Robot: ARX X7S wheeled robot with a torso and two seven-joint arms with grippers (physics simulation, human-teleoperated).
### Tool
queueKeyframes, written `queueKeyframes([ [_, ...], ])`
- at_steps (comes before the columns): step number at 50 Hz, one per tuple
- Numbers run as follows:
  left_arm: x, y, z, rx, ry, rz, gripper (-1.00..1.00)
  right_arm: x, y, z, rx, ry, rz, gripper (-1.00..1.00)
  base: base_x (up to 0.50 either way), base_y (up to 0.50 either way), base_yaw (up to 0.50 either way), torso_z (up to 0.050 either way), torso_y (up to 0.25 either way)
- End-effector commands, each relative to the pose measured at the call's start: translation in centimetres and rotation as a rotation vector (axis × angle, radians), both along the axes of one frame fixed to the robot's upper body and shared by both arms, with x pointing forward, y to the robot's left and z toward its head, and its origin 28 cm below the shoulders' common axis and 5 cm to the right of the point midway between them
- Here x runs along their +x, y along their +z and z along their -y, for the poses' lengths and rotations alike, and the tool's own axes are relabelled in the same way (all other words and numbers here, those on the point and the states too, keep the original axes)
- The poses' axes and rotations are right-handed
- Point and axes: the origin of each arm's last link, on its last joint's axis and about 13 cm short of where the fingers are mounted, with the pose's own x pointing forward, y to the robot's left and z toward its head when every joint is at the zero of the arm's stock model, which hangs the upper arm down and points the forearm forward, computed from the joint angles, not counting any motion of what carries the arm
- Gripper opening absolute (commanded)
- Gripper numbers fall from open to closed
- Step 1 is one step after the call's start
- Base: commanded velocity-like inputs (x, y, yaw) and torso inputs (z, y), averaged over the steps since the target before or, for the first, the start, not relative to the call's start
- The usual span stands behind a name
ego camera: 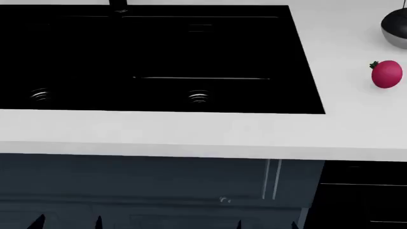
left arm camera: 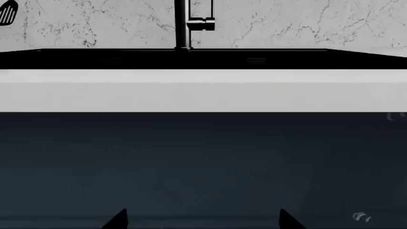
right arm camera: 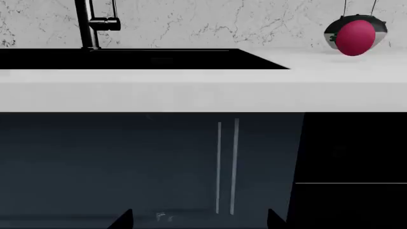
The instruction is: Turn the sink spout to the right.
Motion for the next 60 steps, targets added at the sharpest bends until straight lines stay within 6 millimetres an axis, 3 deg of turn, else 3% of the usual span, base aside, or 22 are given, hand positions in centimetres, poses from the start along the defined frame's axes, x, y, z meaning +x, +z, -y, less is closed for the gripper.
queueKeyframes([
  [1, 0.0, 0.0, 0.0, 0.010, 0.000, 0.000, 1.00, 0.1, 0.0, 0.0, 0.000, 0.000, 0.000, 1.00, 0.00, 0.00, 0.00, 0.000, 0.000],
  [21, -0.2, 0.5, -0.3, -0.060, 0.005, 0.053, 1.00, -0.1, 0.2, -0.1, 0.000, 0.003, 0.011, 1.00, 0.00, 0.00, 0.00, 0.001, 0.000],
  [48, -0.7, 0.9, 0.0, -0.056, -0.053, 0.082, 1.00, -0.2, 0.0, -0.2, -0.006, -0.004, 0.002, 1.00, 0.00, 0.00, 0.00, 0.049, 0.000],
  [60, -0.5, 4.0, 0.3, -0.064, -0.054, 0.146, 1.00, -1.1, 3.6, 0.3, -0.051, -0.005, 0.086, 1.00, 0.00, 0.00, 0.00, 0.010, 0.000],
])
